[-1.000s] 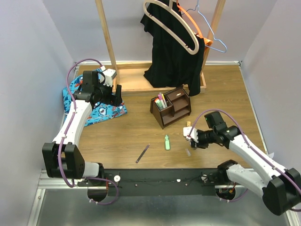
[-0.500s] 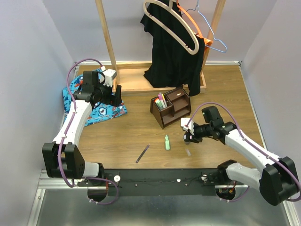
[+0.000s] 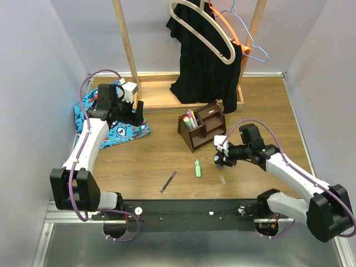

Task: Sort the stationery into containers
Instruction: Place the stationery at the center of the board, then pick up the stationery from the center of the board.

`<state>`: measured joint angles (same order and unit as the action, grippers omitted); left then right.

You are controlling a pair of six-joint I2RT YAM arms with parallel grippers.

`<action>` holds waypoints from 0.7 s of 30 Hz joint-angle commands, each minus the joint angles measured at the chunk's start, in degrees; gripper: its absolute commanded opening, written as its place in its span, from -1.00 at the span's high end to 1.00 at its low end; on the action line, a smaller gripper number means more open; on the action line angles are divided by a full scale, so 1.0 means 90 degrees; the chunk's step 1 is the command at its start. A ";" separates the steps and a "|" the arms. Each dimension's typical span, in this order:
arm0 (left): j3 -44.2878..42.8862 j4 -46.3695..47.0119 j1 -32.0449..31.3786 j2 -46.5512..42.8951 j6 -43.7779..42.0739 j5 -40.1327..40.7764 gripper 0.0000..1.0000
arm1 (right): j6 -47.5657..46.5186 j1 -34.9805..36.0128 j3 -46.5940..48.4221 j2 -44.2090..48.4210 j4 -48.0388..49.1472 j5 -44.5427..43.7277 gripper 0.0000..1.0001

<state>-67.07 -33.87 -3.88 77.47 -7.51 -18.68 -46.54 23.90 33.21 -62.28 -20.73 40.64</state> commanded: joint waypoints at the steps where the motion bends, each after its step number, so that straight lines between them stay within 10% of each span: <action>1: -0.0106 -0.0104 -0.0038 0.0015 -0.0074 0.0083 -0.97 | 0.0415 -0.0038 -0.0252 0.0513 0.0427 0.0123 0.99; 21: -0.0097 -0.0065 -0.0038 -0.0014 -0.0025 0.0034 -0.97 | 0.1998 -0.0039 -0.1171 0.1618 0.1278 -0.0990 0.99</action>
<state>-67.07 -33.95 -3.88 77.49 -7.49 -18.63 -30.37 23.88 23.40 -46.72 -11.79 33.39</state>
